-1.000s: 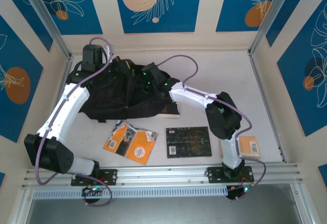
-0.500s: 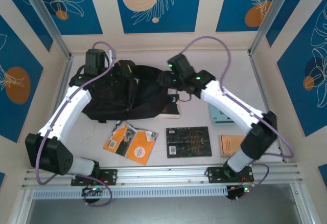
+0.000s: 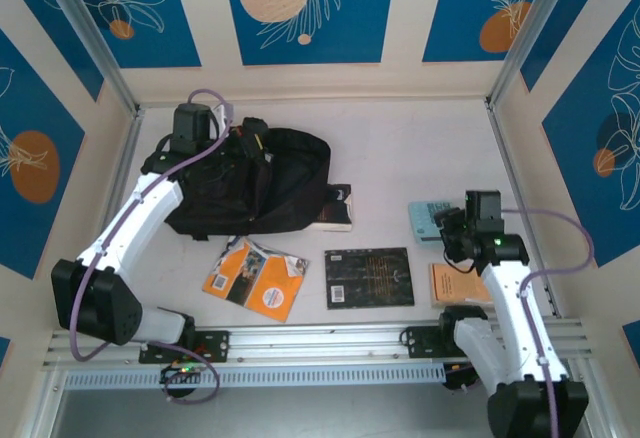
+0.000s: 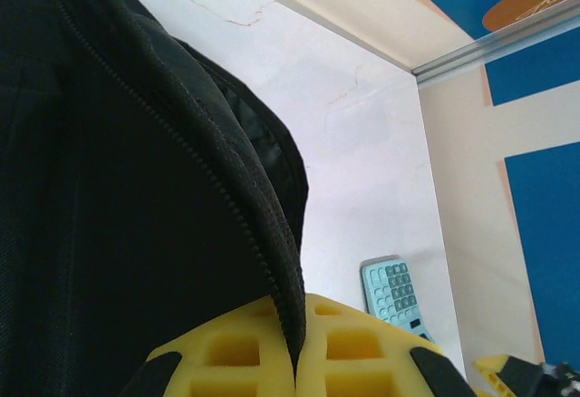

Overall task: Pack the student bag
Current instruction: Pick up the calculator from the middle-right of the table.

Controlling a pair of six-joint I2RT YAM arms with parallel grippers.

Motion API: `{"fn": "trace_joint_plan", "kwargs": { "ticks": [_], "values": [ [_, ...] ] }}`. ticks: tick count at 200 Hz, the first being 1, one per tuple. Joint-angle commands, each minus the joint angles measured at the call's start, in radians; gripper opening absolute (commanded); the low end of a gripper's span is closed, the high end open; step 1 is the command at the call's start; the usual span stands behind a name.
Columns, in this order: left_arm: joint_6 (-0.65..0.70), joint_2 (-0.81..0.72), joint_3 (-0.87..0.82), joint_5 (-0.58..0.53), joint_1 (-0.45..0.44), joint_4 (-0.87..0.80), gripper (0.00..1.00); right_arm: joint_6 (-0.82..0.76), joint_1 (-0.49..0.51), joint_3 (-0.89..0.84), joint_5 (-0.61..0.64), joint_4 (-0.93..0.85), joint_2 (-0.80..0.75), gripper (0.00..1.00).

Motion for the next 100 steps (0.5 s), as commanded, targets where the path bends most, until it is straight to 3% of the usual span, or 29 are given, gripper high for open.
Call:
{"fn": "trace_joint_plan", "kwargs": {
  "ticks": [1, 100],
  "values": [
    [0.0, -0.036, -0.007, 0.015, -0.008, 0.021, 0.0, 0.096, -0.064, -0.079, -0.125, 0.058, -0.021, 0.55],
    [0.005, -0.025, 0.0, 0.012, -0.009, 0.015, 0.0, 0.102, -0.143, -0.21, -0.161, 0.346, 0.136, 0.51]
  ]
}}
